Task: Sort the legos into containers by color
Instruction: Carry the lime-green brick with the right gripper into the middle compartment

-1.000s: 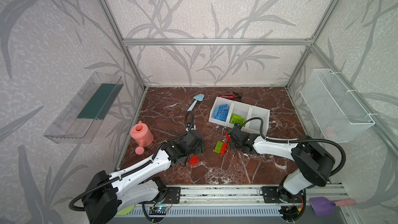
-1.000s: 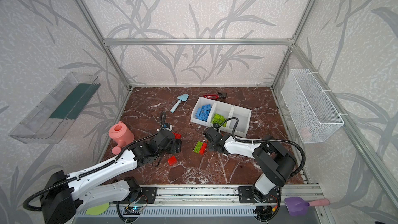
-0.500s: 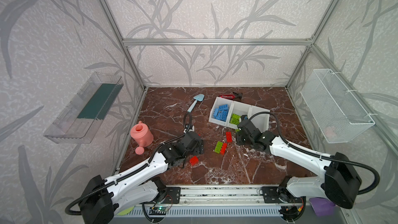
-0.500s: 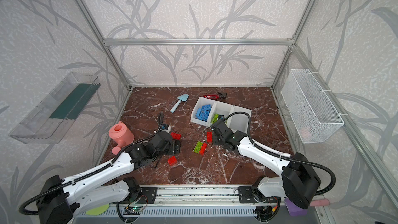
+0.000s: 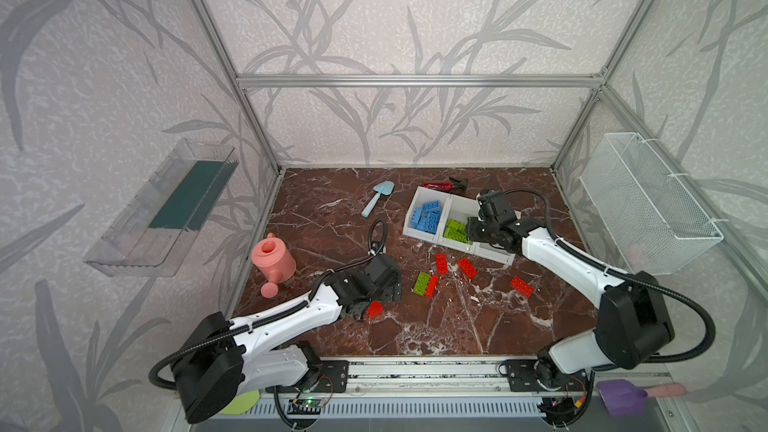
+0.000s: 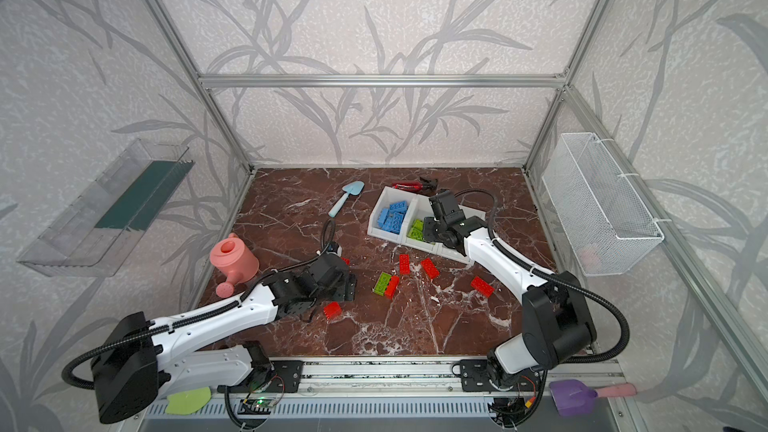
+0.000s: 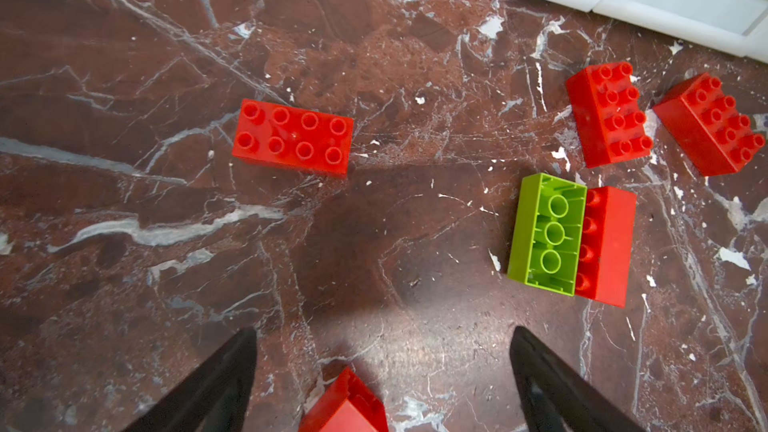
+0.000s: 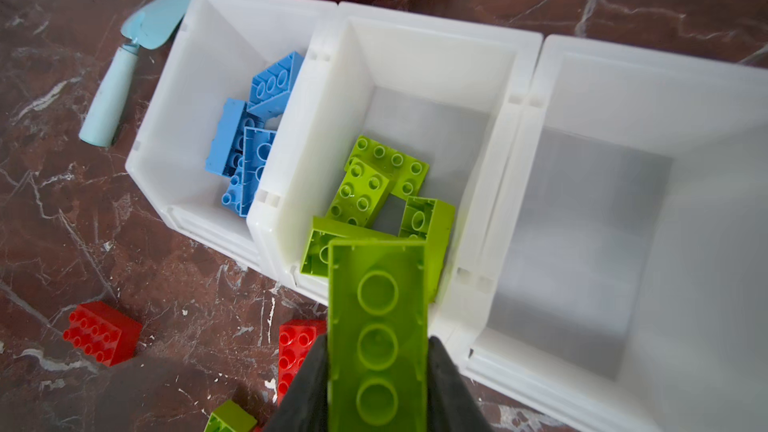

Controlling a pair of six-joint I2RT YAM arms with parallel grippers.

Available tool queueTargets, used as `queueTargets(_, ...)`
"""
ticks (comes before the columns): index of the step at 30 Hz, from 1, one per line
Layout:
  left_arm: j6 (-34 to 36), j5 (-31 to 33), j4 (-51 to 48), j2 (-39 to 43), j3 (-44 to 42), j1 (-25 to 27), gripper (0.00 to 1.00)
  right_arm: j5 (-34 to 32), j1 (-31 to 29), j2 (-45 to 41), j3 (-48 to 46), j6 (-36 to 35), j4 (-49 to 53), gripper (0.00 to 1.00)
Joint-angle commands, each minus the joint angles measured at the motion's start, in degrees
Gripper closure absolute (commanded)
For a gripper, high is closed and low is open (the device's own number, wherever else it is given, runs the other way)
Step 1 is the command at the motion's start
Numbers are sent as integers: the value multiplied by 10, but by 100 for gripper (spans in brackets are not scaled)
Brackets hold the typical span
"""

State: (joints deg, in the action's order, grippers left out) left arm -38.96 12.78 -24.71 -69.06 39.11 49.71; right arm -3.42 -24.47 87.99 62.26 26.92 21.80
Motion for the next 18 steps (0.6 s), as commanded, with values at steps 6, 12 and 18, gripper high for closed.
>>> queueTargets(6,14,-17,38,-68,32,14,8,35,37,81,65,-7,-19,78)
queueTargets(12,23,-33,44,-91,50,17,10,60,50,92,79,-14,-29,52)
queueTargets(18,27,-35,31,-88,61,18,12,63,52,66,78,-13,-29,35)
